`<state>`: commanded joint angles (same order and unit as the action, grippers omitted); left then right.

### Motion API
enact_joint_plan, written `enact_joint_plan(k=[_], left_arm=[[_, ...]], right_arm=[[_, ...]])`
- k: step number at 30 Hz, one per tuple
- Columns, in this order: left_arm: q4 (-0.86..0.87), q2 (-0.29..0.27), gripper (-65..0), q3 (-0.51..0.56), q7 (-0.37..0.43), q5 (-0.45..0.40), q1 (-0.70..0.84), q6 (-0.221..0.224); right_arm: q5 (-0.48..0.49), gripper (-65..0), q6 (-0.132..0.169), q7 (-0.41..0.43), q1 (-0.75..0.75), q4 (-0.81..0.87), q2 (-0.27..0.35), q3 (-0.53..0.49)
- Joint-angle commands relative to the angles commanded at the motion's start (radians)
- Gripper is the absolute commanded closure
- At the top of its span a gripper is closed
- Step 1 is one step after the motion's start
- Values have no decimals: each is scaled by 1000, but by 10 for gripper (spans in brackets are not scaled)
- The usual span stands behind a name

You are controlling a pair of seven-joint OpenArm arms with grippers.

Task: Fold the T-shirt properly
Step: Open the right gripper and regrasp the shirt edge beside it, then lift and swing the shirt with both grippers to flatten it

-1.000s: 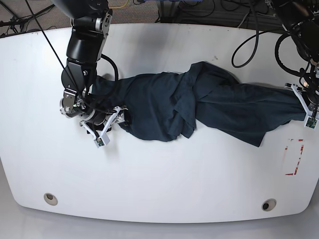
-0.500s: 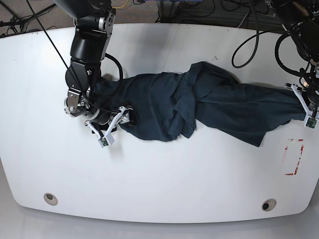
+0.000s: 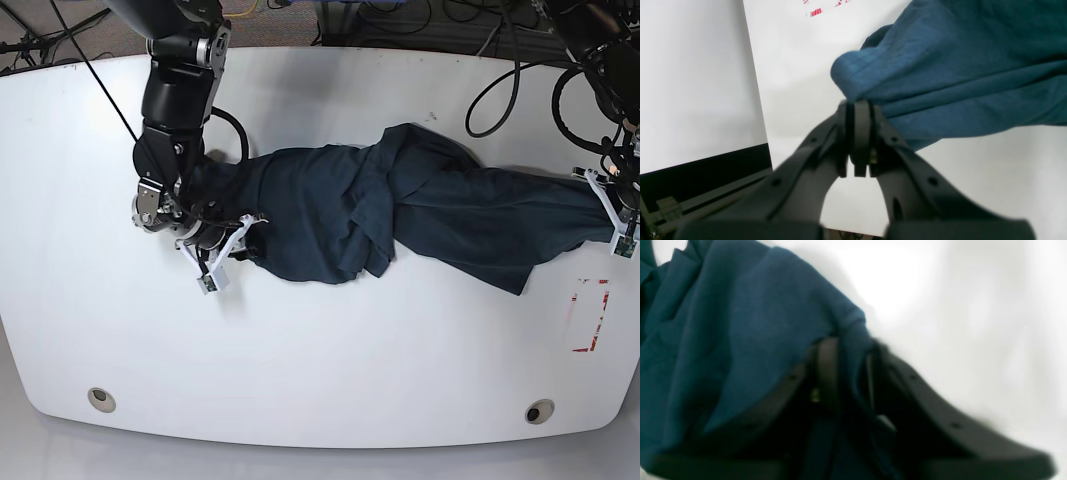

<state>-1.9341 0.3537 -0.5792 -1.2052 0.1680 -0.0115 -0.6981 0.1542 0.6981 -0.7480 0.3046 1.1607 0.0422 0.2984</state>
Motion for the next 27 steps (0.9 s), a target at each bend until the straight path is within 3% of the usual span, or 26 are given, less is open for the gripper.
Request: enact_joint_plan(k=[1,12,22,27], left_arm=[[0,0,0,0,0,0,0,0],[-3,0,0,14,0,-2,-44,0],[-5,-5,0,60,-3,-3,-170,0],[-8,-46,0,109,-5,0,-259,0]], right_arm=[[0,0,0,-2,-2,17,0,0],[0,0,0,-203,-71,384,35,5],[8,0,0,-316,-38,615,157,5],[6,0,0,-368,40,646,206,5]])
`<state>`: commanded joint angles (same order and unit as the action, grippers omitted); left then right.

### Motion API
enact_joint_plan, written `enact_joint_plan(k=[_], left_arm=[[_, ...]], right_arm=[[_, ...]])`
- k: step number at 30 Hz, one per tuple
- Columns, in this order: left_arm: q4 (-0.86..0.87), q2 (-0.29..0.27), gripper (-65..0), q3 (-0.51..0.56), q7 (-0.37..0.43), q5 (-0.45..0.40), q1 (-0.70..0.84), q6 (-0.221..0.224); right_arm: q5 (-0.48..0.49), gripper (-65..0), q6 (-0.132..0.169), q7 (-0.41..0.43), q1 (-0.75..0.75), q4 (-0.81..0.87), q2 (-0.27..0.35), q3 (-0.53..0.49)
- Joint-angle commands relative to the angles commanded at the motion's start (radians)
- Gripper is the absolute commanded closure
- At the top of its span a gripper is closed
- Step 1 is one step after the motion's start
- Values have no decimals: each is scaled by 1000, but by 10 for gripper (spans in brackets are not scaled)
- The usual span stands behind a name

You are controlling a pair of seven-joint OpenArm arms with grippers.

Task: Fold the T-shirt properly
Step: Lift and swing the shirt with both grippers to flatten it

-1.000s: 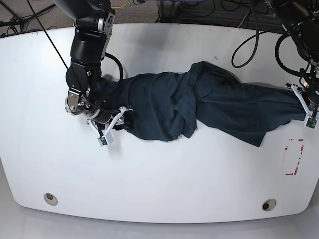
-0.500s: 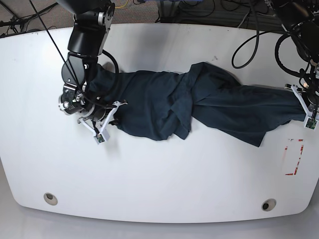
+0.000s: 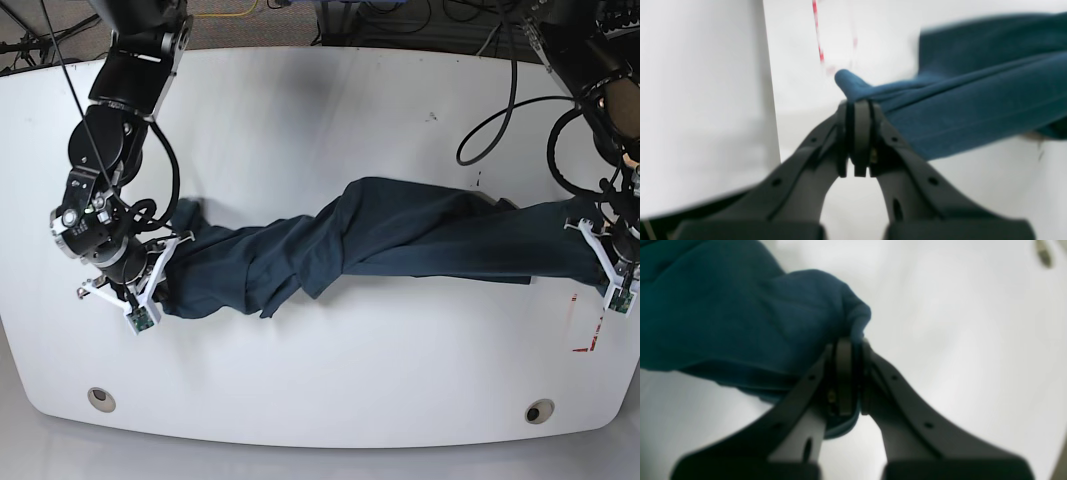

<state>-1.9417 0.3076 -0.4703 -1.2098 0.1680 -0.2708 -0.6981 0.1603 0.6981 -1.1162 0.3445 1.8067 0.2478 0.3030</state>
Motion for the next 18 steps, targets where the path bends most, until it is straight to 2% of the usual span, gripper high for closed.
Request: enact_joint_plan(k=[6,12,18], left_arm=[[2,-38,0,26,-2,-3,-140,0],[2,-41,0,69,-2,-3,-278,0],[9,-41,0,74,-3,-3,-434,36]], right_arm=[[3,0,0,-21,120,3,60,0],[5,0,0,-23,233,3,124,-3],[5,0,0,-25,354,8,186,-3]])
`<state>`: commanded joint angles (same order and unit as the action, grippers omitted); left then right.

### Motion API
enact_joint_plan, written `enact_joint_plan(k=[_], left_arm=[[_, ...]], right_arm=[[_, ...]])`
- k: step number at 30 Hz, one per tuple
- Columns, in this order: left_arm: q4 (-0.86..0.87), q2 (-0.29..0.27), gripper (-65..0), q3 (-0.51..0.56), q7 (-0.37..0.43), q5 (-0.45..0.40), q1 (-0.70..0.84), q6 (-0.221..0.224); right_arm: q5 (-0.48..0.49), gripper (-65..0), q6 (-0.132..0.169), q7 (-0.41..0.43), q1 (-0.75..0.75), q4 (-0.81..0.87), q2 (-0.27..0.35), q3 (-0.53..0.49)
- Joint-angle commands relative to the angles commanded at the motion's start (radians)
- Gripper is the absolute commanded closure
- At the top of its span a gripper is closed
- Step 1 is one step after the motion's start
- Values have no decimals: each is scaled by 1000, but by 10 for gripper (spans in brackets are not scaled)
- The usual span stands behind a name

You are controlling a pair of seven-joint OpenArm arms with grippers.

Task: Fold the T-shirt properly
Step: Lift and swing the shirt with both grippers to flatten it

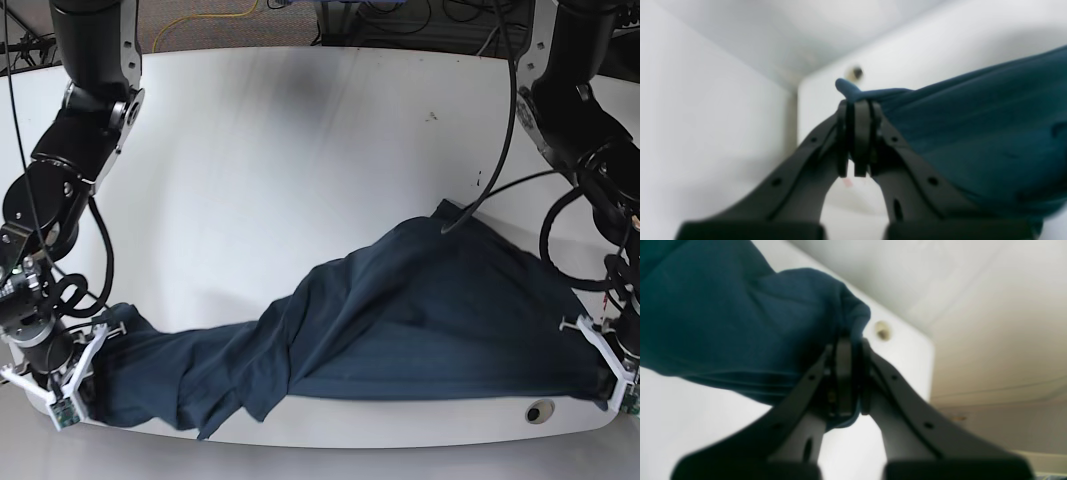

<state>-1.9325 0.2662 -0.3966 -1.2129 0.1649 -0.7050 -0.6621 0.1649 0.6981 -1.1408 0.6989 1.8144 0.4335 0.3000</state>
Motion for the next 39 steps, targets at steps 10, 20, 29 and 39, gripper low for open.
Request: enact_joint_plan(k=[10,20,29,39], left_arm=[[0,0,0,0,-101,3,-114,8],[-2,-2,0,-5,-100,8,26,3],[-3,2,0,-17,-84,8,187,2],[-8,23,0,-60,-8,8,416,-36]], right_arm=[[-2,0,0,-35,61,18,28,3],[-2,0,0,-34,-169,140,-48,61],[-3,0,0,5,-414,166,-153,147],[-9,0,0,178,-701,163,-276,152]])
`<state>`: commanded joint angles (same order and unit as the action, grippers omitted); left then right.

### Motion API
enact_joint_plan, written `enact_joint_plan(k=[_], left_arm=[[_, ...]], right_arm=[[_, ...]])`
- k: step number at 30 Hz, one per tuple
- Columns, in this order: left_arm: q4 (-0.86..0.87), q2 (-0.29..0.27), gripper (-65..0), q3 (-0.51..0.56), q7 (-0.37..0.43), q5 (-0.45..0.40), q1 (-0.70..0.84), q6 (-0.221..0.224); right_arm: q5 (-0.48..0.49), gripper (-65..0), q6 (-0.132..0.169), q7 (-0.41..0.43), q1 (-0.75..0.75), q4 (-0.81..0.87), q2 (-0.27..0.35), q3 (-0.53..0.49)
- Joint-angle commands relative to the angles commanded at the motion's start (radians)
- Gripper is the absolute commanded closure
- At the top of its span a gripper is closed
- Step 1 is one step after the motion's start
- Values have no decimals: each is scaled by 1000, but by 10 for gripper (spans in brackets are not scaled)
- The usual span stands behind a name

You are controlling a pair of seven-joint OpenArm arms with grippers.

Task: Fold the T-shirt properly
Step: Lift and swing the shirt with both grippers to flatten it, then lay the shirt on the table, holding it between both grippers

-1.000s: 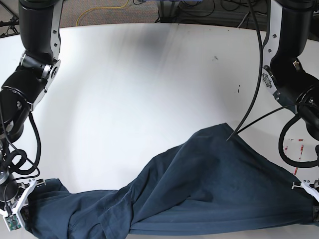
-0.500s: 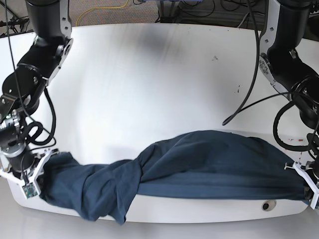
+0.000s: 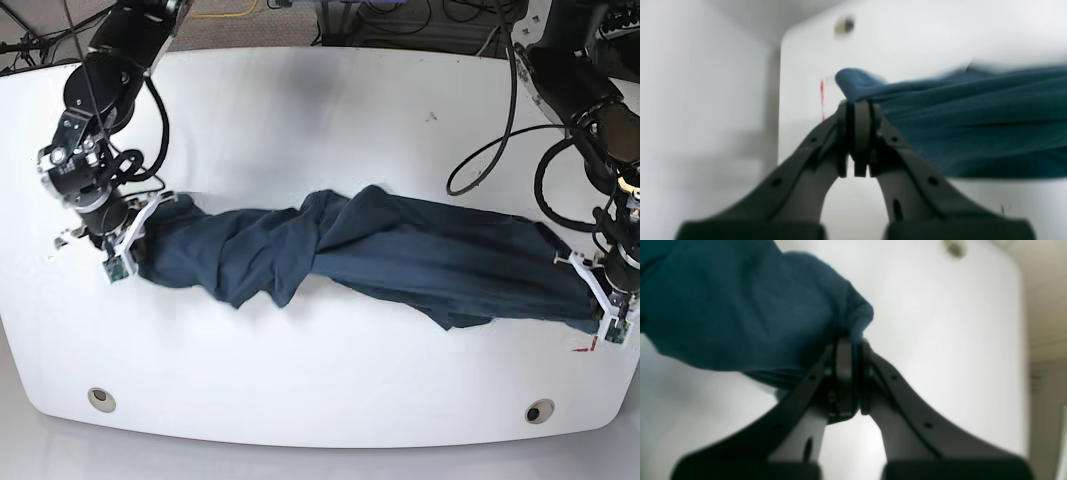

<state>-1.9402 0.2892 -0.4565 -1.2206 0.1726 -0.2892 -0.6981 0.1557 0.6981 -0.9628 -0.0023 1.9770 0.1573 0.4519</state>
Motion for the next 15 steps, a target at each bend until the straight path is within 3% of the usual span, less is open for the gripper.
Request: enact_joint_plan(k=[9,15], left_arm=[[0,5,0,-109,0,-6,158,0],[6,44,0,-121,0,-6,262,0]], right_arm=[[0,0,0,60,-152,-3,-61,0],[0,0,0,109,-245,-6,-100,-2]])
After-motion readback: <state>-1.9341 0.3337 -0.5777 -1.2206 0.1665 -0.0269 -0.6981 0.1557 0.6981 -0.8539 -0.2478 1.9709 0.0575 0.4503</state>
